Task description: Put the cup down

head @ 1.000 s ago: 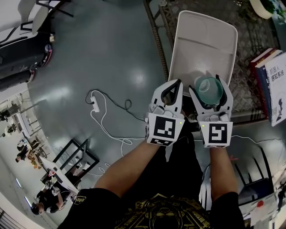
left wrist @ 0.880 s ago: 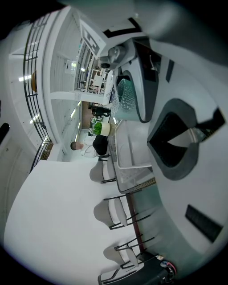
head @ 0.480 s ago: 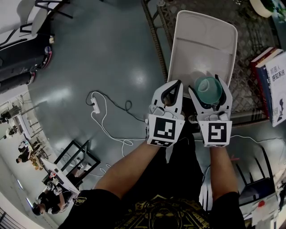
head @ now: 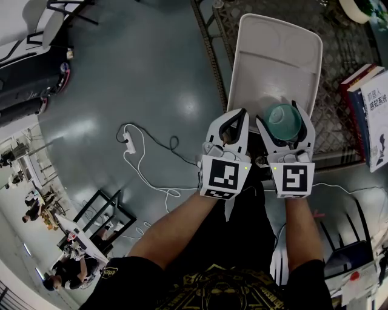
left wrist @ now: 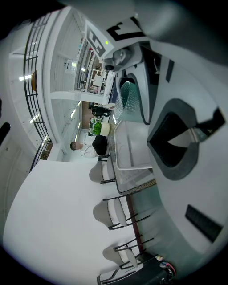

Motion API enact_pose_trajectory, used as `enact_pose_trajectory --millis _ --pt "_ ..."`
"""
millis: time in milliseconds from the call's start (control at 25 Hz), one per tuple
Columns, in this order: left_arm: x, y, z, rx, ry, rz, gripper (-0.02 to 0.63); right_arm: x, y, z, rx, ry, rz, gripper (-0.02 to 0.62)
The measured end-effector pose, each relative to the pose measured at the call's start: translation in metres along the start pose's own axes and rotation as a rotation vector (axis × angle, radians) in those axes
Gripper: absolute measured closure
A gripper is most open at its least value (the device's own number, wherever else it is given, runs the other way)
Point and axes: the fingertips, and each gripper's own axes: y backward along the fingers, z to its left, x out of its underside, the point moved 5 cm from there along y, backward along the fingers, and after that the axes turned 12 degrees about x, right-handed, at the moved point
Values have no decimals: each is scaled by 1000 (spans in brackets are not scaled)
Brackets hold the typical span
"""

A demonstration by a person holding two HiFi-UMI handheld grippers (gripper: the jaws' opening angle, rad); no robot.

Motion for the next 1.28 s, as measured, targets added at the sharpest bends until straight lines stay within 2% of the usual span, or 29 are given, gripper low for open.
enact_pose_trajectory --millis 960,1280 --pt "2 -3 -2 5 -7 2 618 5 -2 3 2 67 -27 210" --pt "1 -3 -3 6 -7 0 618 6 -2 3 -9 51 -32 210"
